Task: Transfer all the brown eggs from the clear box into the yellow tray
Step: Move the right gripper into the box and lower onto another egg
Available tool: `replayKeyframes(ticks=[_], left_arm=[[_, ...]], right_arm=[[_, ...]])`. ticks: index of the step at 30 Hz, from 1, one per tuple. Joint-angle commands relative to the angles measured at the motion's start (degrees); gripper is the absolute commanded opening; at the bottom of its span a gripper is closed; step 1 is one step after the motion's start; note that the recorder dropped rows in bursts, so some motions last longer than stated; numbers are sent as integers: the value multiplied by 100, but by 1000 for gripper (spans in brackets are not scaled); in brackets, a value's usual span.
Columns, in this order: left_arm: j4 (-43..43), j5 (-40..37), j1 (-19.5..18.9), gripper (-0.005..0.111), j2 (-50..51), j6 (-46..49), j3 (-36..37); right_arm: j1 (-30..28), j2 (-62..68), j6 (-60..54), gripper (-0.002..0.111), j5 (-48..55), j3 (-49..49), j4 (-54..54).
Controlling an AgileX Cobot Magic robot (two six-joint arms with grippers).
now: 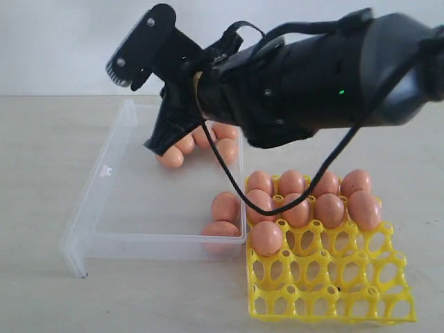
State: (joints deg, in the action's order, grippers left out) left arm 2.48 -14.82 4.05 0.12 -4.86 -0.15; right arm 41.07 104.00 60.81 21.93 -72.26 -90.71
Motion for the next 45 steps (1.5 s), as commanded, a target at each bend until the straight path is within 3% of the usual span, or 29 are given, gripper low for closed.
replayKeyframes(ticks=[1, 2, 3, 4, 5, 6, 13, 15, 22, 24, 30, 39, 45], left_arm=[[-14, 48, -19, 4, -12, 13, 15], [-14, 48, -19, 4, -12, 13, 15], [-14, 48, -19, 4, -12, 13, 15], [-14, 48, -19, 4, -12, 13, 15], [-14, 48, -19, 4, -12, 13, 15], [-14, 48, -19, 4, -12, 13, 15], [-14, 47, -19, 4, -12, 13, 15], [-14, 47, -19, 4, -12, 13, 15], [-14, 47, -19, 4, -12, 13, 15], [-14, 47, -19, 4, -12, 13, 15], [-14, 47, -19, 4, -12, 13, 15], [-14, 47, -19, 4, -12, 13, 15], [-14, 47, -19, 4, -12, 13, 15]], right_arm=[[-215, 465, -4702, 0, 3035, -1450, 4644], [-347, 475, -5746, 0, 3036, -1691, 5546], [-624, 475, -7929, 0, 3177, -2271, 7906], [-718, 475, -8832, 0, 3406, -2563, 8975], [-865, 607, -10375, 0, 4353, -3151, 10485], [-913, 717, -10508, 0, 4804, -3378, 10759], [-906, 1821, -10414, 0, 4804, -3747, 10785], [-906, 1901, -10803, 0, 4804, -3747, 10745], [-906, 1891, -10325, 0, 4804, -3747, 10605], [-906, 1891, -10267, 7, 4804, -3747, 10633], [-906, 1891, -10692, 48, 4804, -3586, 10623], [-917, 1891, -12368, 49, 4804, -2533, 10055], [-917, 1891, -12581, 49, 4804, -2497, 10055]])
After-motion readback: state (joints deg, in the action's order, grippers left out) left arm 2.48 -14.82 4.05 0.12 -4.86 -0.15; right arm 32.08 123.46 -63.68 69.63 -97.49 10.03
